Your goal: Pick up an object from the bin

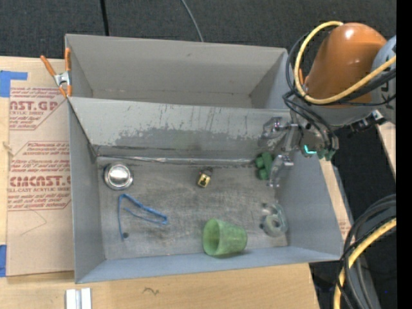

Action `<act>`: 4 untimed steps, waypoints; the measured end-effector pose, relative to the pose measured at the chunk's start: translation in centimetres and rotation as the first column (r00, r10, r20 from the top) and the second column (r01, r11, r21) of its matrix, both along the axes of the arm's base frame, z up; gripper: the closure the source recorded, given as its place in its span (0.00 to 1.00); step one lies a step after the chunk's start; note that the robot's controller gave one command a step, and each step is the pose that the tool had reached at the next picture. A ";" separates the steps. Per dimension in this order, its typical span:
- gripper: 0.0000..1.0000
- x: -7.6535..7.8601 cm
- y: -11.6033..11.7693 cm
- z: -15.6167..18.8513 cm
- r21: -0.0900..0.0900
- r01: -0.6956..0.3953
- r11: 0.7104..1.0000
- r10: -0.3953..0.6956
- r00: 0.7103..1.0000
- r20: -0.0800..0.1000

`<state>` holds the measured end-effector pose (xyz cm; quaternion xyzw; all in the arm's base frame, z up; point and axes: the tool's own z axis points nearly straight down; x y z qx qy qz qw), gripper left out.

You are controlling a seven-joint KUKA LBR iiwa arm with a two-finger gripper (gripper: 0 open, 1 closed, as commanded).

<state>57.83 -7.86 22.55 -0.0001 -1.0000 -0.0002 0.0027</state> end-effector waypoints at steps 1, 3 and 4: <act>0.00 -0.4 8.3 -14.6 0.002 -0.114 0.993 0.114 0.993 0.000; 1.00 1.2 10.7 -14.9 -0.004 -0.180 0.984 0.180 0.984 0.014; 1.00 -0.8 9.9 1.9 -0.003 -0.378 0.926 0.378 0.926 0.014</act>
Offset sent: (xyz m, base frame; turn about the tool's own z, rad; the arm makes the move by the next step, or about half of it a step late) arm -0.0018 0.0801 -0.1413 -0.1103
